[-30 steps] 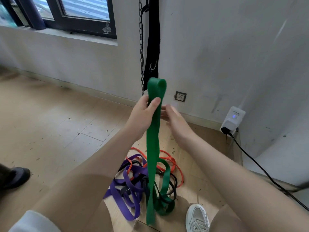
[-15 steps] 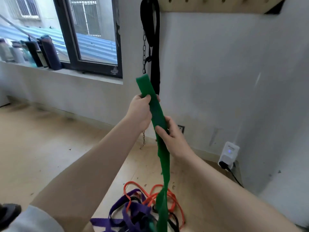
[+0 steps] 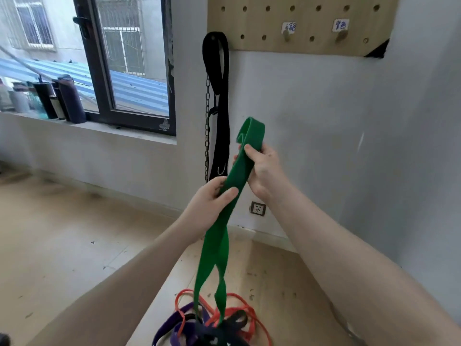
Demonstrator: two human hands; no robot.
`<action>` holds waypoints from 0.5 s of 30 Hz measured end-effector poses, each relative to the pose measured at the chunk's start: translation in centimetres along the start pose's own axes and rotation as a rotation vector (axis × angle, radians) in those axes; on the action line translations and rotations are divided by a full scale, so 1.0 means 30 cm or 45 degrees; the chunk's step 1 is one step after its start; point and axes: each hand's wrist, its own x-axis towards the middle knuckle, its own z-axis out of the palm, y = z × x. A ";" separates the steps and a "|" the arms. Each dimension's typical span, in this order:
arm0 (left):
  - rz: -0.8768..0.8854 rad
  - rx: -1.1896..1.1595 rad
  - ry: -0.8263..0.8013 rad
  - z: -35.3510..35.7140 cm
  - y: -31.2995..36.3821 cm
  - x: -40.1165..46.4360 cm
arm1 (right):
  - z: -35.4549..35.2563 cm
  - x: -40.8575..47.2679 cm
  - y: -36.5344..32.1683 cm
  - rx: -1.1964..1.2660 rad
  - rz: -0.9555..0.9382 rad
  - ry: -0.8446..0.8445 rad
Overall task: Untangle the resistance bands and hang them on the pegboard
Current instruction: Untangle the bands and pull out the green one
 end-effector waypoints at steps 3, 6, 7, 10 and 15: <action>0.110 0.019 0.035 -0.008 -0.035 -0.007 | 0.008 0.016 0.017 0.191 0.128 0.059; 0.091 0.022 0.104 -0.002 -0.042 0.001 | -0.014 0.039 0.054 0.202 0.215 0.093; 0.087 0.009 0.129 -0.001 -0.039 0.006 | -0.029 0.031 0.081 0.105 0.237 0.068; 0.017 -0.083 0.247 0.003 -0.038 0.039 | -0.125 -0.080 0.238 -0.460 0.320 -0.052; -0.211 -0.230 0.368 0.029 -0.045 0.095 | -0.262 -0.286 0.423 -0.978 0.098 -0.284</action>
